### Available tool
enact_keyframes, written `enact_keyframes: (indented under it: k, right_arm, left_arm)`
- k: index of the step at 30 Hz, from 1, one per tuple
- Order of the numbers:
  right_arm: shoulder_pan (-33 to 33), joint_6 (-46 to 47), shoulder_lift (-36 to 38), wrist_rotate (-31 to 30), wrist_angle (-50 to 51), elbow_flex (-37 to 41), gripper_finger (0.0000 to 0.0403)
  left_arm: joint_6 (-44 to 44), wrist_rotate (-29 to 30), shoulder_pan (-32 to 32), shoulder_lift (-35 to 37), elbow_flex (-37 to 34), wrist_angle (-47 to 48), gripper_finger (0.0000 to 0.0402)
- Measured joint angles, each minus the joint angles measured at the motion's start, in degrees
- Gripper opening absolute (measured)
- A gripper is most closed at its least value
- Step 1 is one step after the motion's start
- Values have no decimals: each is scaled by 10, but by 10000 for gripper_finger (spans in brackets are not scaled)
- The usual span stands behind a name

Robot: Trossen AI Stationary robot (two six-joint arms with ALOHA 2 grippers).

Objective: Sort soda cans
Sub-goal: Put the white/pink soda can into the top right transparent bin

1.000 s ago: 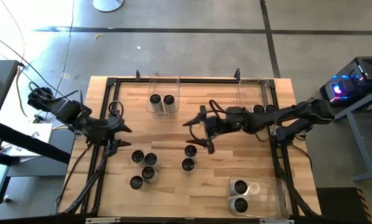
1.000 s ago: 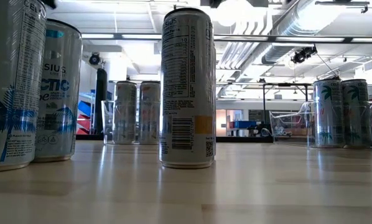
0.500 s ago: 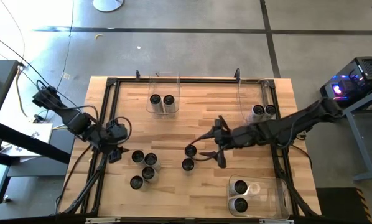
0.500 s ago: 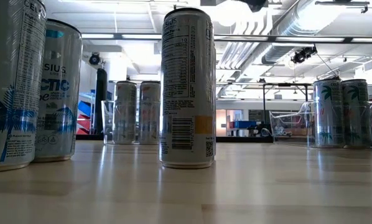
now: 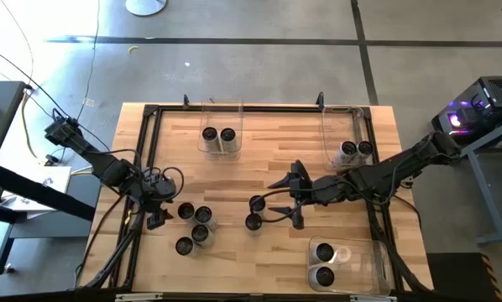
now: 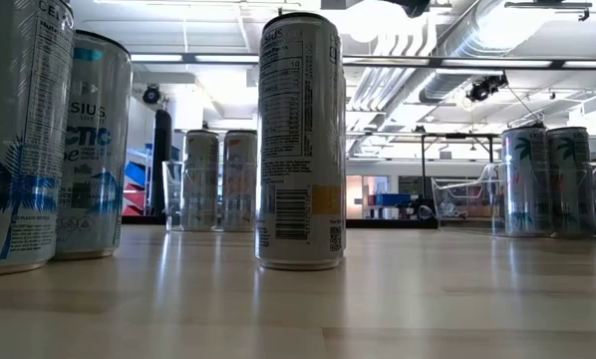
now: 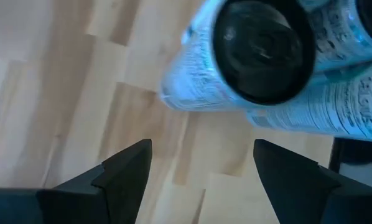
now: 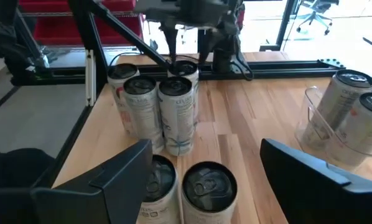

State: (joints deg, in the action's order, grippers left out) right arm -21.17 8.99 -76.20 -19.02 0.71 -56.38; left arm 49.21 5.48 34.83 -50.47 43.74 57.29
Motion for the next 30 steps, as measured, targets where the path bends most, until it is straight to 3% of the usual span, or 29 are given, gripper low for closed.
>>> enact_keyframes:
  k: [8,15,22,30]
  right_arm:
    - [-1,0,0,-1,-21,0,296]
    - [-13,5,0,-3,-25,0,296]
    - [-26,6,0,-25,-25,0,296]
    - [-26,6,0,-34,-26,0,296]
  left_arm:
    - [-58,1,4,-23,0,-37,278]
    - [-57,-6,5,-43,0,-86,294]
    - [-55,98,4,-70,0,-95,297]
    - [-125,102,4,-99,0,-96,297]
